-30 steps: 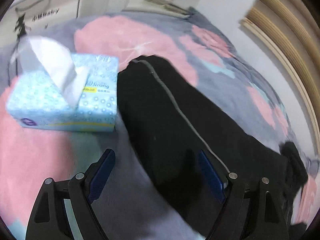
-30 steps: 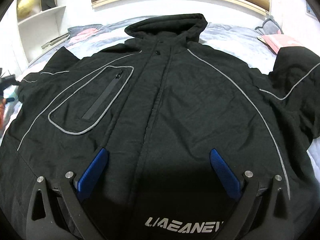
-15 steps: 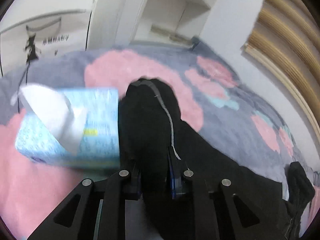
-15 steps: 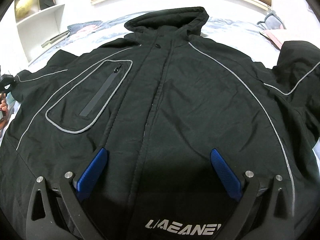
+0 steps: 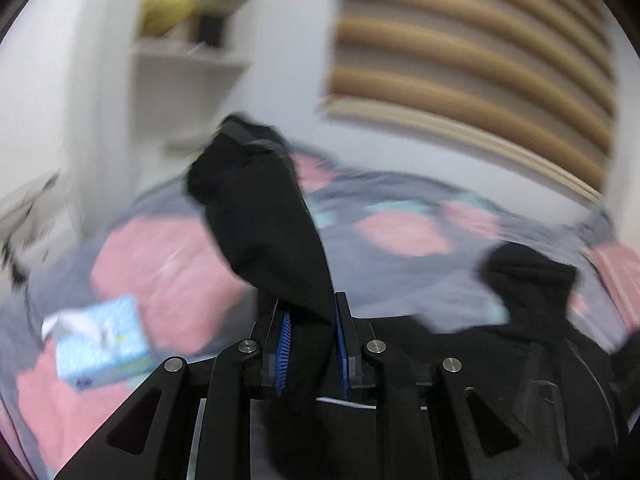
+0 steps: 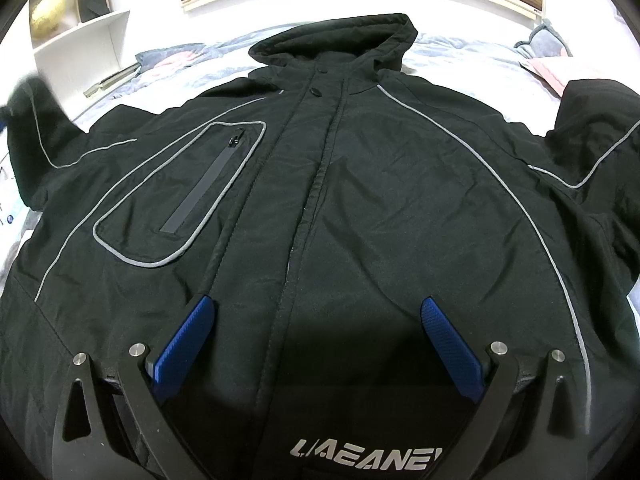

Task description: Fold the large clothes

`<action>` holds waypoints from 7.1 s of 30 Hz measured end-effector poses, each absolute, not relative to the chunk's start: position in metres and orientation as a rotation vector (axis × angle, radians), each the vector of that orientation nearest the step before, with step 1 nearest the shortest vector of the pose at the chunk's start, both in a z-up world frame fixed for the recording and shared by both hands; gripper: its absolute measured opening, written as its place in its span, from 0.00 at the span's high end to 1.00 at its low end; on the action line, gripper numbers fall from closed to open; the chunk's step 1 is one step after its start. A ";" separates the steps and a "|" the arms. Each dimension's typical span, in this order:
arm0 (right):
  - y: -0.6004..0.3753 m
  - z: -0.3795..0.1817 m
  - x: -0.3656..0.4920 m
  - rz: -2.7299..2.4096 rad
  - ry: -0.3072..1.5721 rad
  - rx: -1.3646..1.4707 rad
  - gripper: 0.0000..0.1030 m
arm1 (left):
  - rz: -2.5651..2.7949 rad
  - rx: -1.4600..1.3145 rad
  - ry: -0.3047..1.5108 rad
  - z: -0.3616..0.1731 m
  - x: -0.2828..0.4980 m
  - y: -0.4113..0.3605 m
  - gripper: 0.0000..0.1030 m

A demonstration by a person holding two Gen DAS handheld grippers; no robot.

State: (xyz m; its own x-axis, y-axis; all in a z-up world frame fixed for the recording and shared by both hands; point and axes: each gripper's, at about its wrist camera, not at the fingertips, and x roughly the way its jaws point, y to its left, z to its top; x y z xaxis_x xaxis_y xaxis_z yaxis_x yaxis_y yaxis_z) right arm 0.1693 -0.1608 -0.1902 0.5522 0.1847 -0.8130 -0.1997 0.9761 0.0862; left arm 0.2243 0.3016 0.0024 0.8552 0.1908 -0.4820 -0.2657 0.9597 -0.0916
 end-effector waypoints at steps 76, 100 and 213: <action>-0.295 -0.179 0.272 -0.069 1.016 0.020 0.61 | -0.103 -0.006 0.888 -0.157 0.283 0.029 0.33; -0.265 -0.166 0.235 -0.069 1.005 -0.030 0.31 | -0.141 -0.056 0.814 -0.165 0.277 0.036 0.24; -0.262 -0.104 0.276 0.017 0.996 -0.002 0.52 | -0.428 -0.126 0.883 -0.070 0.294 0.011 0.20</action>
State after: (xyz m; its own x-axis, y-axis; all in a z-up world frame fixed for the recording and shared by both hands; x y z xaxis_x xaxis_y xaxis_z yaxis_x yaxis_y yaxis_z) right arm 0.2760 -0.2621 -0.1038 0.5438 0.0140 -0.8391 -0.0154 0.9999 0.0066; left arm 0.2944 0.0112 -0.0696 0.5566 -0.4123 -0.7212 0.3101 0.9085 -0.2801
